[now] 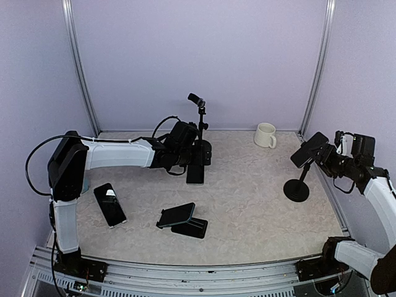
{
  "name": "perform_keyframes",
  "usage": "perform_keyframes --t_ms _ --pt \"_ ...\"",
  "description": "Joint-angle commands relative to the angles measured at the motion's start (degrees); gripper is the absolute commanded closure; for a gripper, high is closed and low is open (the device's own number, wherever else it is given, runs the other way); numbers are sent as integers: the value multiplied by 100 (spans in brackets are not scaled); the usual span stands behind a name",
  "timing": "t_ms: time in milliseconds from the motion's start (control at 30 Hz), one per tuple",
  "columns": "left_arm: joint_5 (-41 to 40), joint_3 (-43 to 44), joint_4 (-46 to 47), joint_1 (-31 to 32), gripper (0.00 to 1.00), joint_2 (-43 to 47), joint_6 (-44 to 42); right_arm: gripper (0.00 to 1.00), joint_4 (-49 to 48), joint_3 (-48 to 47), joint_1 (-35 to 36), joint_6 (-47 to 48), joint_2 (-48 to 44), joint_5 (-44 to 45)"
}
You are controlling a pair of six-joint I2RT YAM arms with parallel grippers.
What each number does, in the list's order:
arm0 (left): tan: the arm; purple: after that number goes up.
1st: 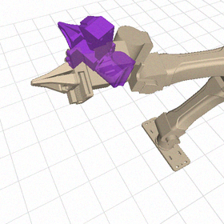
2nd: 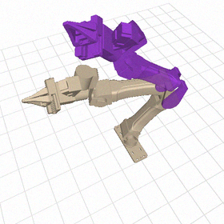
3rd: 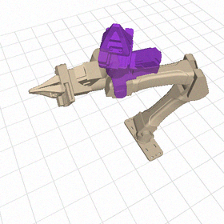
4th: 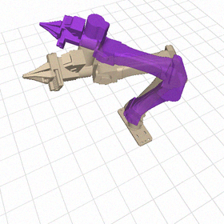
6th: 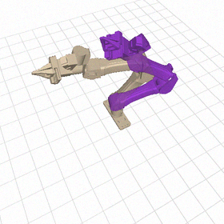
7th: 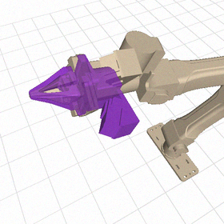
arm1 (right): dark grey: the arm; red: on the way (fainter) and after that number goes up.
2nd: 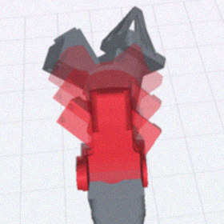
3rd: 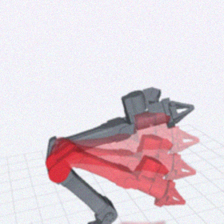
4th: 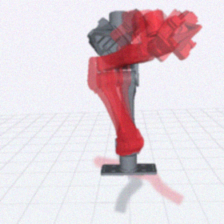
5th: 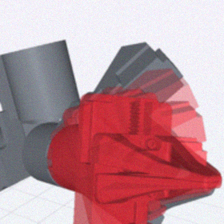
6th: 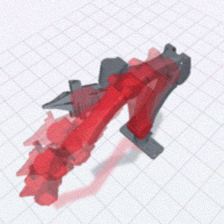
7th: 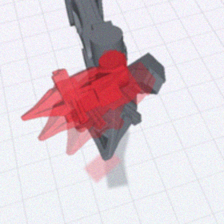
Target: Remove the phone from the phone stand
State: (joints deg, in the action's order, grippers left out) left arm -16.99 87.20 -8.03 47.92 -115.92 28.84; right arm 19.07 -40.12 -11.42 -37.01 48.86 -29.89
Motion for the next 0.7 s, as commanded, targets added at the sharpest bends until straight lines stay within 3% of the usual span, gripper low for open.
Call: perform_keyframes --t_ms 0,167,667 --pt "-57 -125 135 -28 1 184 -58 44 -290 53 -71 -51 -38 70" --pt "-58 -133 135 -37 1 190 -58 56 -322 69 -76 -19 20 17" --pt "-21 -291 244 -72 1 356 -131 71 -564 86 -71 108 197 -266"
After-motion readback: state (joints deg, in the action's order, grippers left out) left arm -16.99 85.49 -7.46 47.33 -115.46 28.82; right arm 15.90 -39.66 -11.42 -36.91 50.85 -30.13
